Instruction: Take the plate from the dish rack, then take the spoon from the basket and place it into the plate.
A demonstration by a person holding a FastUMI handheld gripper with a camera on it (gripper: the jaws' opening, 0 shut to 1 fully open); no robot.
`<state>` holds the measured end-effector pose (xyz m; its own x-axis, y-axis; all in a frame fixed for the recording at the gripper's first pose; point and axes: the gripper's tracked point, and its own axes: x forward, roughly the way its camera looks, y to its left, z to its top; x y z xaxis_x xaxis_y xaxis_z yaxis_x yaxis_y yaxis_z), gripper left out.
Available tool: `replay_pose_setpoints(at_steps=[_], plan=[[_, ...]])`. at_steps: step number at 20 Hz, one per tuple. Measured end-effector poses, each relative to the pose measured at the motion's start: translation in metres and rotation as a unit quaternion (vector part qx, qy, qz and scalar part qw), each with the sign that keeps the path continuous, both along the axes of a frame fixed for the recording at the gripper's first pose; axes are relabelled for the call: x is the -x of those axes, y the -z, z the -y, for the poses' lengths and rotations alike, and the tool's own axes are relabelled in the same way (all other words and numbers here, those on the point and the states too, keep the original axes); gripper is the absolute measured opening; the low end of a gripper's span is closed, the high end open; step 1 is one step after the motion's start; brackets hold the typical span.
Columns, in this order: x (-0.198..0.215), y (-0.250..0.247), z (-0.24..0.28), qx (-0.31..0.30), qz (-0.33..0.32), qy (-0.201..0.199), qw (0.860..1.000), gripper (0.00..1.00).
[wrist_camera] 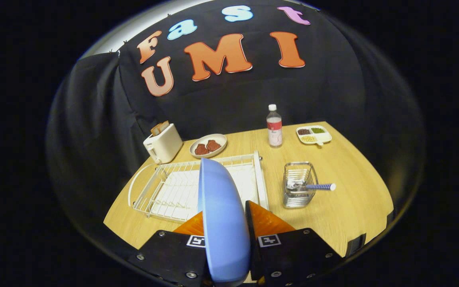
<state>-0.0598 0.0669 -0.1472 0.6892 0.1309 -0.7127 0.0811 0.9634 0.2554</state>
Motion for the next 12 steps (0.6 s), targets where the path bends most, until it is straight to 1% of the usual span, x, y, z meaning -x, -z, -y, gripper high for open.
replay_pose_setpoints(at_steps=[2, 5, 7, 9, 12], plan=[[0.019, 0.013, -0.002, -0.023, -0.015, -0.006, 1.0, 0.31], [0.037, 0.028, 0.001, -0.027, -0.017, -0.01, 0.999, 0.31], [0.05, 0.043, -0.003, -0.046, -0.028, -0.016, 0.998, 0.31], [0.06, 0.056, -0.004, -0.065, -0.041, -0.019, 0.997, 0.31], [0.063, 0.074, 0.003, -0.072, -0.051, -0.009, 0.996, 0.31]])
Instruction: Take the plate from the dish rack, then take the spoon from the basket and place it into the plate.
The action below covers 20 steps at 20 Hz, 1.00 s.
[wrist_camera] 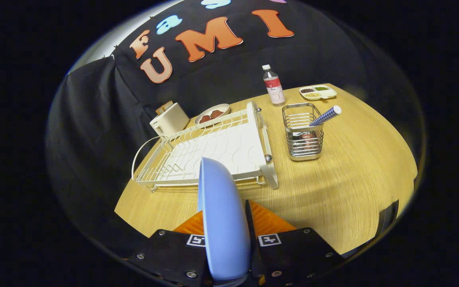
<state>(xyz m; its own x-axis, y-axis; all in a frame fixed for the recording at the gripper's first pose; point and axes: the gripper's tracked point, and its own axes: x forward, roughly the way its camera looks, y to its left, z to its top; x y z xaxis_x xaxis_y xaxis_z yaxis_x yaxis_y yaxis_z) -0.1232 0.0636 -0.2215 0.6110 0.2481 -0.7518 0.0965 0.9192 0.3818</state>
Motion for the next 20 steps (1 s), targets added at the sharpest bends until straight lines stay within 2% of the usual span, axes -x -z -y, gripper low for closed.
replay_pose_setpoints(at_steps=[5, 9, 13, 17, 19, 20], plan=[[0.006, 0.021, 0.005, -0.019, -0.005, -0.001, 1.0, 0.32], [0.01, 0.034, 0.011, 0.01, 0.001, -0.021, 1.0, 0.43], [0.013, 0.05, 0.013, 0.029, -0.008, -0.033, 0.999, 0.6], [0.009, 0.059, 0.015, 0.012, -0.006, -0.019, 1.0, 0.69], [0.008, 0.064, 0.026, 0.06, 0.001, -0.022, 0.998, 0.73], [0.005, 0.067, 0.037, 0.096, 0.006, -0.022, 0.995, 0.8]])
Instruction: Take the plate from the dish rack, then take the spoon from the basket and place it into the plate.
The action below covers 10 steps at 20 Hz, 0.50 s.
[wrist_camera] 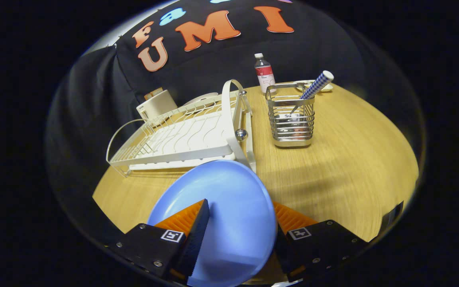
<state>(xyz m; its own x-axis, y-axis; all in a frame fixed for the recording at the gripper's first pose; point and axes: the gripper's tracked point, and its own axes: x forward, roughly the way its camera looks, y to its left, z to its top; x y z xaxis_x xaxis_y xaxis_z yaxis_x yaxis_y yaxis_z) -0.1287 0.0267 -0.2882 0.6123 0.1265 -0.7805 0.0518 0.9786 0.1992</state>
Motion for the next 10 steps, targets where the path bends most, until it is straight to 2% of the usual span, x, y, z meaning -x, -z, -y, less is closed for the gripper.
replay_pose_setpoints(at_steps=[3, 7, 10], plan=[[-0.01, -0.008, 0.021, 0.06, 0.029, 0.008, 0.998, 0.85], [-0.034, -0.037, 0.043, 0.062, 0.084, 0.052, 0.993, 0.85], [-0.06, -0.066, 0.072, 0.078, 0.136, 0.094, 0.983, 0.85]])
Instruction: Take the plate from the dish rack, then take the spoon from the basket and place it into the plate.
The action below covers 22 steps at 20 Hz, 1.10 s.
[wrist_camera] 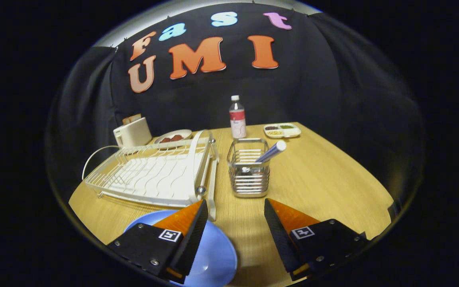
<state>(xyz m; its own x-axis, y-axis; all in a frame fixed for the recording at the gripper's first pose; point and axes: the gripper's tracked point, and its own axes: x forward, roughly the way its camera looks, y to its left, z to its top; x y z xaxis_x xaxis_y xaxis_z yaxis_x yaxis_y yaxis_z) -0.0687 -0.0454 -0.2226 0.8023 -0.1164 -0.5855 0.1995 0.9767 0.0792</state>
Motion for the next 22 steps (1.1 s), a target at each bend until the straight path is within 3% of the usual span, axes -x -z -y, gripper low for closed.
replay_pose_setpoints(at_steps=[3, 7, 13, 18, 22], plan=[[-0.019, -0.012, 0.026, 0.021, 0.023, 0.035, 0.999, 0.84], [-0.04, -0.019, 0.041, 0.031, 0.04, 0.049, 0.998, 0.75], [-0.059, -0.009, 0.031, -0.001, 0.045, 0.044, 0.998, 0.48], [-0.069, -0.013, 0.024, -0.012, 0.066, 0.047, 0.997, 0.18], [-0.07, -0.037, 0.026, -0.044, 0.093, 0.063, 0.993, 0.1]])
